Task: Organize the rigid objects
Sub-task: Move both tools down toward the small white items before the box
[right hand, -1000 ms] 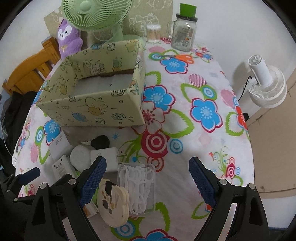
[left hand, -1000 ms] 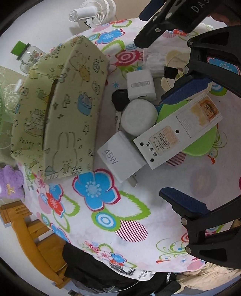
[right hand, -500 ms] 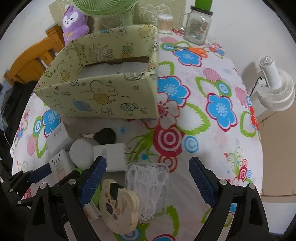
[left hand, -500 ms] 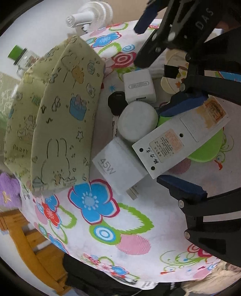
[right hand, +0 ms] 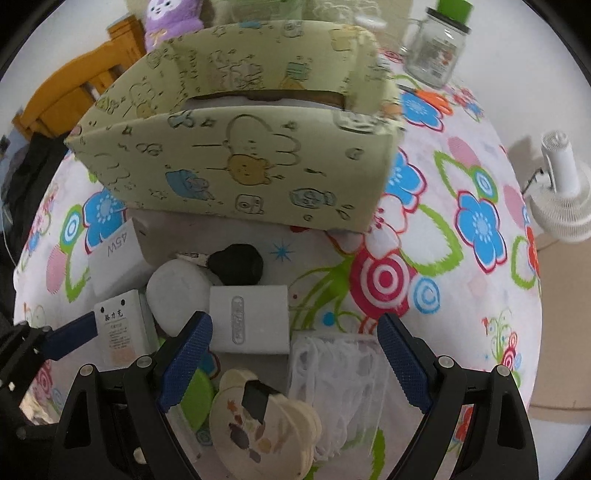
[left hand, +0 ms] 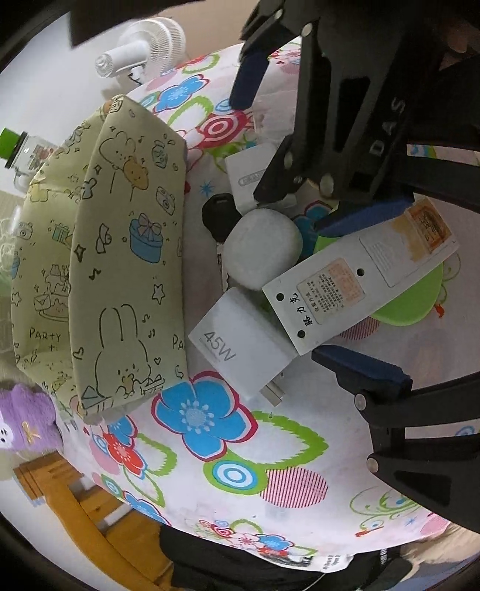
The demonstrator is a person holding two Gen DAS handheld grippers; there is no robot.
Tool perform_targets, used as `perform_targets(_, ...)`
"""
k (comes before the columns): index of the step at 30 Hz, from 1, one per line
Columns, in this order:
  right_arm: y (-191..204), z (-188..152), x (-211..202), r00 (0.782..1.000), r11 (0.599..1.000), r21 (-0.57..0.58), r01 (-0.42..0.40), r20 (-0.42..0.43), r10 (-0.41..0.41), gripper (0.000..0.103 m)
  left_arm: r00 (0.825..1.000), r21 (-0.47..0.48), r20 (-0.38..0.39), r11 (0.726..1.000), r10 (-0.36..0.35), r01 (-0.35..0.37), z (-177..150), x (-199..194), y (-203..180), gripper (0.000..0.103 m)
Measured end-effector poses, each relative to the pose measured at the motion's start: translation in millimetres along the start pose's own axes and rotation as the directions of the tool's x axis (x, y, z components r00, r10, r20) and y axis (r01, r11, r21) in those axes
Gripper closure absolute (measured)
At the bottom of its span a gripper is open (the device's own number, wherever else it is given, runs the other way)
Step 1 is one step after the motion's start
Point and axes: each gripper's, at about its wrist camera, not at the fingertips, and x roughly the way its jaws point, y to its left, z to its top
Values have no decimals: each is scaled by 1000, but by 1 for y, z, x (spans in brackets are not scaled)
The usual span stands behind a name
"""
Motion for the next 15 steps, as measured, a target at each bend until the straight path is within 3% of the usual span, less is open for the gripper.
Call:
perform_targets(7, 6, 6, 7, 999, 999, -14, -49, 0, 49, 20, 1000, 21, 1, 1000, 15, -15, 8, 5, -2, 45)
perform_targets(9, 7, 8, 7, 997, 997, -16, -71, 2, 71, 28, 1000, 17, 3, 1000, 19, -19, 5, 7, -4, 46)
perform_targets(15, 7, 11, 7, 997, 997, -14, -74, -7, 74, 34, 1000, -5, 7, 1000, 4, -4, 5, 9, -6, 51)
